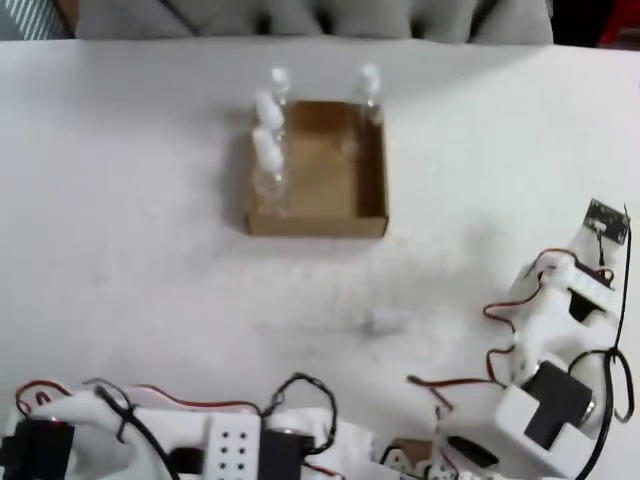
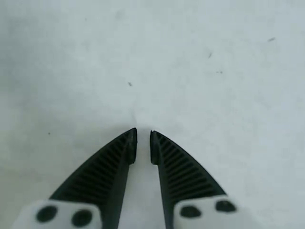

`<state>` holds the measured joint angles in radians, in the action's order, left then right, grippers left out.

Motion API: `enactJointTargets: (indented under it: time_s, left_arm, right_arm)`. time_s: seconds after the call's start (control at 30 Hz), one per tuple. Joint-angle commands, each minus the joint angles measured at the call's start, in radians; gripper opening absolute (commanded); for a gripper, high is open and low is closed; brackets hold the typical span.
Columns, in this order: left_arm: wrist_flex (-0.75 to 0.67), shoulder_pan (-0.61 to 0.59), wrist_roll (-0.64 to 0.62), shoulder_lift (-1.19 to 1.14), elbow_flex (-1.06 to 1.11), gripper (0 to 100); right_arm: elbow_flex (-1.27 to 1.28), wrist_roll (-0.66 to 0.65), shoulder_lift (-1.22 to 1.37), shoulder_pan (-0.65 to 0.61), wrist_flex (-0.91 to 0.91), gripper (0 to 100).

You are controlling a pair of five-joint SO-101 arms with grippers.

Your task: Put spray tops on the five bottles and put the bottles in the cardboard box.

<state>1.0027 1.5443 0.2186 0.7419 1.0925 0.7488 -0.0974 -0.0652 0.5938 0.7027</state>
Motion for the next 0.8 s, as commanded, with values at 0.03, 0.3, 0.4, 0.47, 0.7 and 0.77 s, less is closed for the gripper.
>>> enactJointTargets:
  time_s: [0.03,0.3,0.4,0.47,0.7,0.77]
  left_arm:
    - [-0.058,-0.041,-0.006,-0.008,0.066,2]
    - [-0.140,-0.168,0.000,-0.010,0.126,2]
    - [-0.155,-0.213,0.002,-0.008,0.127,2]
    - [-0.180,-0.259,0.003,-0.008,0.126,2]
    - [-0.302,-0.561,0.003,-0.002,0.106,2]
    - [-0.296,-0.638,0.002,-0.001,0.064,2]
  right_arm:
    - [-0.044,0.009,-0.004,-0.015,0.005,1.5]
    - [-0.046,0.009,-0.004,-0.004,0.007,1.5]
    - [-0.052,0.009,-0.004,0.015,0.008,1.5]
    - [-0.054,0.009,-0.010,0.021,0.008,1.5]
    - [-0.153,0.009,-0.004,0.022,0.127,1.6]
    - [-0.190,0.000,-0.005,0.016,0.173,1.6]
